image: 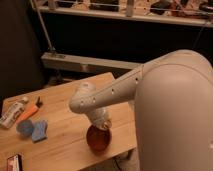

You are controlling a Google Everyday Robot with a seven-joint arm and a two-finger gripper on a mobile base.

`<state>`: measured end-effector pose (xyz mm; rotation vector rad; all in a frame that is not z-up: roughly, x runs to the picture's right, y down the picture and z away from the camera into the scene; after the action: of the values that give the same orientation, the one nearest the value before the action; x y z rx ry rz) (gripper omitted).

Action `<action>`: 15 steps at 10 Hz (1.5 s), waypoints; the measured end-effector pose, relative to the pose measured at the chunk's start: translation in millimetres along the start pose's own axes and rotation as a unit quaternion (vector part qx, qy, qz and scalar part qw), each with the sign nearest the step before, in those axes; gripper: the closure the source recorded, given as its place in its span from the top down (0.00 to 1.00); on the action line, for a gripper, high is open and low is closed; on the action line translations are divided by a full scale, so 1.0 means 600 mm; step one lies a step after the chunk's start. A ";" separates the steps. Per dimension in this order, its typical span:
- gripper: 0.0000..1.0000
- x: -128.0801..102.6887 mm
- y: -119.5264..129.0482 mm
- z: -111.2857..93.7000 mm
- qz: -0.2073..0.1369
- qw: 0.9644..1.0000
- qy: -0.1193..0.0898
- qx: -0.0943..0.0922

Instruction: Drag the ceramic bowl in a circle

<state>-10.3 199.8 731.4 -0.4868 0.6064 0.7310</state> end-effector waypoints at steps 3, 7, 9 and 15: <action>0.00 -0.007 0.094 -0.005 -0.048 0.998 -0.010 -0.029; 0.00 -0.074 0.181 -0.029 -0.084 0.994 -0.047 -0.057; 0.00 -0.113 0.204 -0.040 -0.090 0.992 -0.063 -0.064; 0.00 -0.265 0.212 -0.098 -0.065 0.989 -0.110 -0.068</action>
<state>-217.5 172.9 768.5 -0.5585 0.3158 0.6931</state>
